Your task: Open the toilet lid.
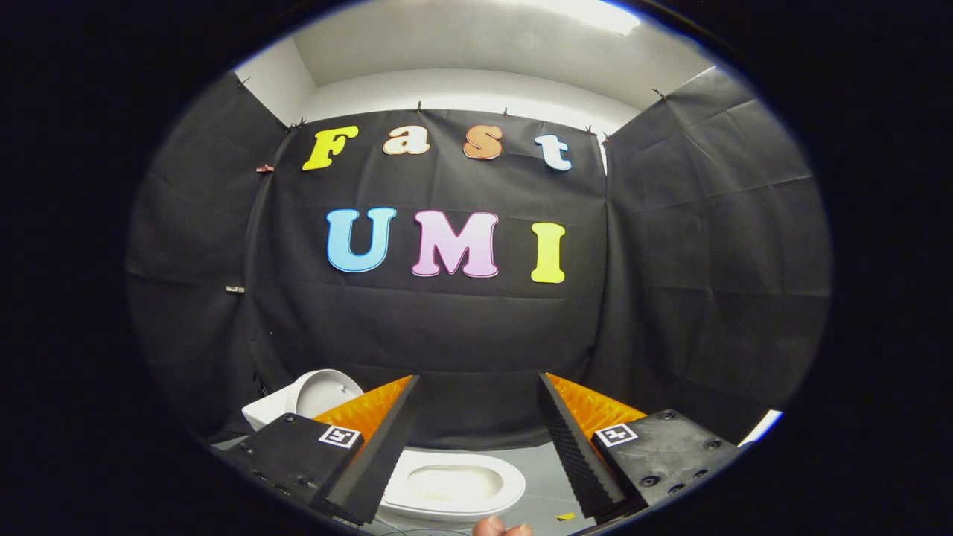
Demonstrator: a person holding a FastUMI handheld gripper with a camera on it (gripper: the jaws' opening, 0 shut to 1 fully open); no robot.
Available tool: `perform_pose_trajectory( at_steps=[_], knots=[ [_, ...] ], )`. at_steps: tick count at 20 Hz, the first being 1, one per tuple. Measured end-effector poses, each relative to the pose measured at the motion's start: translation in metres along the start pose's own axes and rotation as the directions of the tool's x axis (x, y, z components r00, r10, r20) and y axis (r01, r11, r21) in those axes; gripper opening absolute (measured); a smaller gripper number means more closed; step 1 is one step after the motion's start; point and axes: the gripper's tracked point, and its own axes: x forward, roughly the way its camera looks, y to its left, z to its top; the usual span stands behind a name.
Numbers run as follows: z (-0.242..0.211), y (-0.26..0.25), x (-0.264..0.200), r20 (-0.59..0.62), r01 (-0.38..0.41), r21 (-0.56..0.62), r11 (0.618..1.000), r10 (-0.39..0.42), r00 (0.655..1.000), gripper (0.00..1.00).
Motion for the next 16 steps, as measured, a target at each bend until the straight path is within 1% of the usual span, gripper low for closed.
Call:
perform_pose_trajectory(
  at_steps=[8,16],
  knots=[
    [-0.0045,0.005,0.0002,-0.013,-0.008,-0.001,1.0,0.008,1.0,0.98],
    [-0.0056,0.0004,-0.0013,-0.016,0.001,0.005,1.0,-0.001,1.0,0.98]
  ],
)
